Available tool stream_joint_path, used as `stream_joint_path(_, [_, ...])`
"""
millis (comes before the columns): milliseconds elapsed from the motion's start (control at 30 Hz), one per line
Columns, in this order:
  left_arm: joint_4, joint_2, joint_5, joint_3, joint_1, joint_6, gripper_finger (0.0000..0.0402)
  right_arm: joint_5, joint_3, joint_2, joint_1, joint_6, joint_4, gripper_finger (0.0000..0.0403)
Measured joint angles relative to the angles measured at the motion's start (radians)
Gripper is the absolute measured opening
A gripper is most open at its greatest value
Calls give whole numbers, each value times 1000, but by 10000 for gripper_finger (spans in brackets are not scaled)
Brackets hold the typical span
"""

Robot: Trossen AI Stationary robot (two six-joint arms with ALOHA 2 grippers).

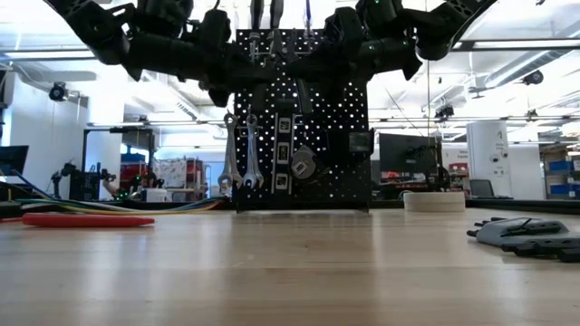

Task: Hang tools onto peg board
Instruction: Hang the wire cutter on the peg board

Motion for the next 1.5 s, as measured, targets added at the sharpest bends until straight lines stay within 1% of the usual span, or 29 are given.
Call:
stream_joint_path(100, [-13,-21,4,2,6,-36,22,-6,0,0,0,3,8,32])
stream_joint_path(167, [-10,-38,29,-4,18,-80,22,-48,0,-1,0,-2,17,60])
stream_joint_path(233, [-4,-45,52,-13,33,-125,22,-75,0,-1,0,1,26,101])
stream_joint_path(300, [3,-45,58,-21,48,-159,22,-79,0,-1,0,9,26,140])
stream_joint_path(400, [5,-46,98,-27,77,-204,22,-78,0,-4,0,17,25,189])
stream_joint_path(500, [1,-53,136,-27,103,-233,22,-72,-2,-8,0,35,26,222])
stream_joint_path(567, [-13,-61,163,-26,124,-249,22,-70,-7,-10,0,47,23,238])
stream_joint_path(667, [-126,-84,181,3,156,-245,22,-63,-13,-10,-1,61,-17,254])
stream_joint_path(733, [-252,-99,184,39,179,-221,22,-69,-23,-12,-1,61,-55,260])
stream_joint_path(767, [-316,-102,142,61,193,-207,22,-105,-30,-12,0,64,-70,262])
stream_joint_path(800, [-374,-101,120,86,207,-192,22,-115,-36,-14,4,63,-74,264])
stream_joint_path(867, [-480,-98,105,136,231,-163,22,-150,-57,-15,8,63,-65,264])
stream_joint_path(1000, [-565,-86,177,218,263,-114,22,-146,-90,-20,-1,69,-42,253])
stream_joint_path(1167, [-576,-77,250,241,268,-99,22,-144,-122,-36,0,62,-41,231])
stream_joint_path(1233, [-581,-76,281,222,270,-92,22,-137,-132,-45,-2,54,-33,223])
stream_joint_path(1333, [-567,-64,287,194,273,-95,22,-141,-143,-64,-3,38,-33,212])
stream_joint_path(1500, [-486,-66,318,145,281,-117,22,-134,-145,-80,-10,27,-28,200])
